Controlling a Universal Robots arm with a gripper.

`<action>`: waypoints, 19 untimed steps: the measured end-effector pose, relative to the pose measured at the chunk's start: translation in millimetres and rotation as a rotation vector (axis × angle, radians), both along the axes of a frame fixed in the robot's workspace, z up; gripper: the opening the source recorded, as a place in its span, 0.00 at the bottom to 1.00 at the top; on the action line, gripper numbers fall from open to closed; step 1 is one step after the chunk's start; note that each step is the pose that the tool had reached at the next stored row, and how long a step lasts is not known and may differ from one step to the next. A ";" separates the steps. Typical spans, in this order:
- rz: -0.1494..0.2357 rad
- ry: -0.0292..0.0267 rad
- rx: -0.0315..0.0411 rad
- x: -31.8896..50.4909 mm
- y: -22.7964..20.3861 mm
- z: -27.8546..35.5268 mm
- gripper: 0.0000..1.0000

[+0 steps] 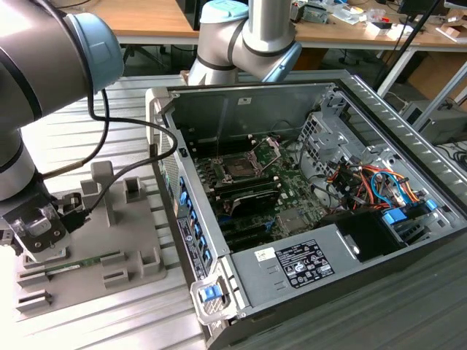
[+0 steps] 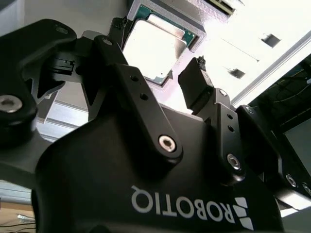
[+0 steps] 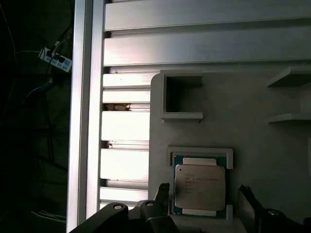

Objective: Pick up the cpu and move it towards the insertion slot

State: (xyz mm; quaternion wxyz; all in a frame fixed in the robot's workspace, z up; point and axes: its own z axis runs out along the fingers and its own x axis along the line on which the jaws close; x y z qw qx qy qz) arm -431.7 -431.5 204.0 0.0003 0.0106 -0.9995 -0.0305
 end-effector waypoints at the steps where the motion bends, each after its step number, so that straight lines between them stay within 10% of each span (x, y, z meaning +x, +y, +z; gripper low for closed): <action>1: 0.002 0.0001 -0.0001 0.0 0.1 -0.7 0.66; 19: 0.037 0.0000 0.0002 0.0 2.9 -13.2 0.66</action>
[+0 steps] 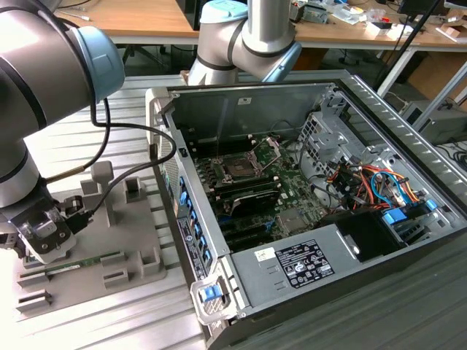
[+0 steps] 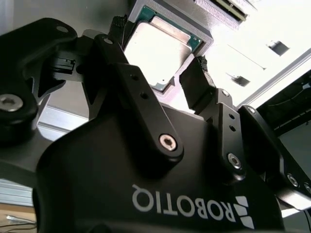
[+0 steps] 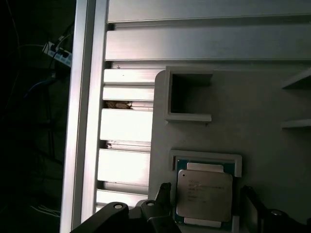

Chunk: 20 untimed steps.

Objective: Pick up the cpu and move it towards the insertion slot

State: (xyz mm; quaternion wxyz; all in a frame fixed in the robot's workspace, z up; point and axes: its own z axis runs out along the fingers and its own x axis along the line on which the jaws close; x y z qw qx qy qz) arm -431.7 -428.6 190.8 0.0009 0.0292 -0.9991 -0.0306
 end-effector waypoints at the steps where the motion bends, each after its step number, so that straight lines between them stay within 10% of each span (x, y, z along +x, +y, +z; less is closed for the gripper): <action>1: 0.001 0.0000 -0.0003 0.0 0.1 0.0 0.66; 20: 0.006 0.0002 -0.0004 0.1 4.4 -1.3 0.66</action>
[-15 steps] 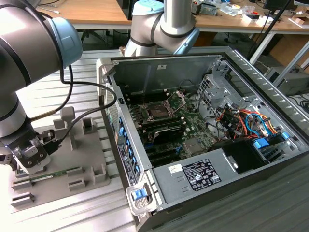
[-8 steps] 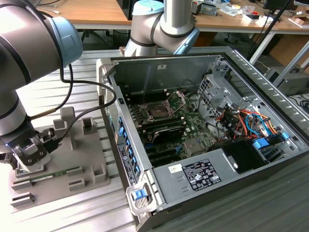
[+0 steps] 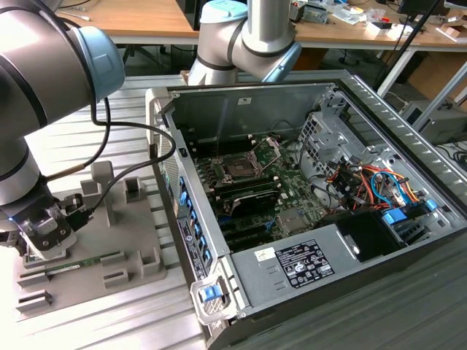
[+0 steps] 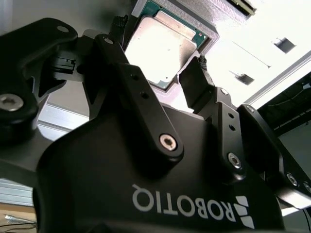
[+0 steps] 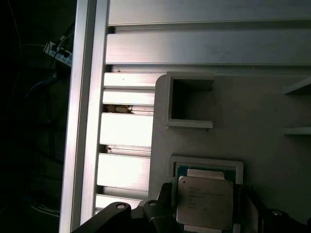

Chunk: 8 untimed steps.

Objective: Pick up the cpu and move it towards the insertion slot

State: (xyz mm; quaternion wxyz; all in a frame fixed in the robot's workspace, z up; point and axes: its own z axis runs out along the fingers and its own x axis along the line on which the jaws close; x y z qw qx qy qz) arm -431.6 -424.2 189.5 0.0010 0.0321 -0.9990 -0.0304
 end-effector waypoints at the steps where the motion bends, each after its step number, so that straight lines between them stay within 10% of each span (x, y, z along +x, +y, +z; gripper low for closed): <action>1: 0.000 0.0000 0.0000 0.0 0.0 0.0 0.66; 8: 0.000 0.0000 -0.0001 0.0 0.0 0.0 0.55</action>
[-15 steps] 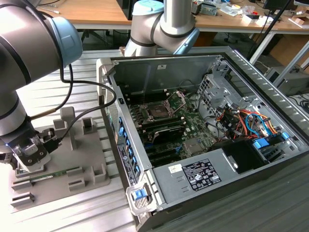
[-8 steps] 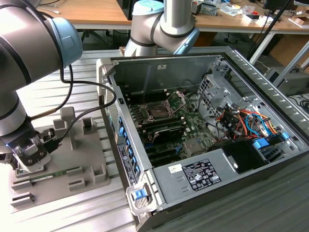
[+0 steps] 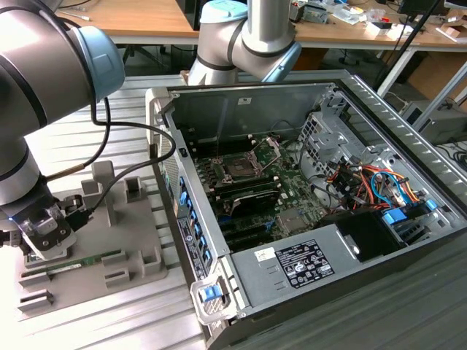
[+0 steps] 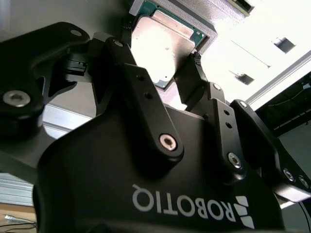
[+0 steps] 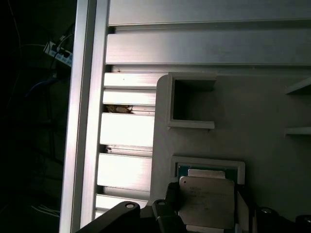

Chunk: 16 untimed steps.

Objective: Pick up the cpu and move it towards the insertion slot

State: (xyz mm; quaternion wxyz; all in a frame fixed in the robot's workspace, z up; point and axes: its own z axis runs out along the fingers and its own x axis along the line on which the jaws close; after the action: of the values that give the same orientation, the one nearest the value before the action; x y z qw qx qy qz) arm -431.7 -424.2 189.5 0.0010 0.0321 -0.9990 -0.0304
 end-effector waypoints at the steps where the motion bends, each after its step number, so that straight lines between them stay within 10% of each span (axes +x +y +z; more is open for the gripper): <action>1: 0.000 0.0000 0.0000 0.0 0.0 0.0 0.55; 16: 0.000 -0.0002 0.0001 0.0 0.0 1.9 0.55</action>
State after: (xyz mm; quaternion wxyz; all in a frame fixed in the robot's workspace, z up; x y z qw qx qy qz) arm -431.6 -424.2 191.4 0.0009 0.0322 -0.9990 -0.0304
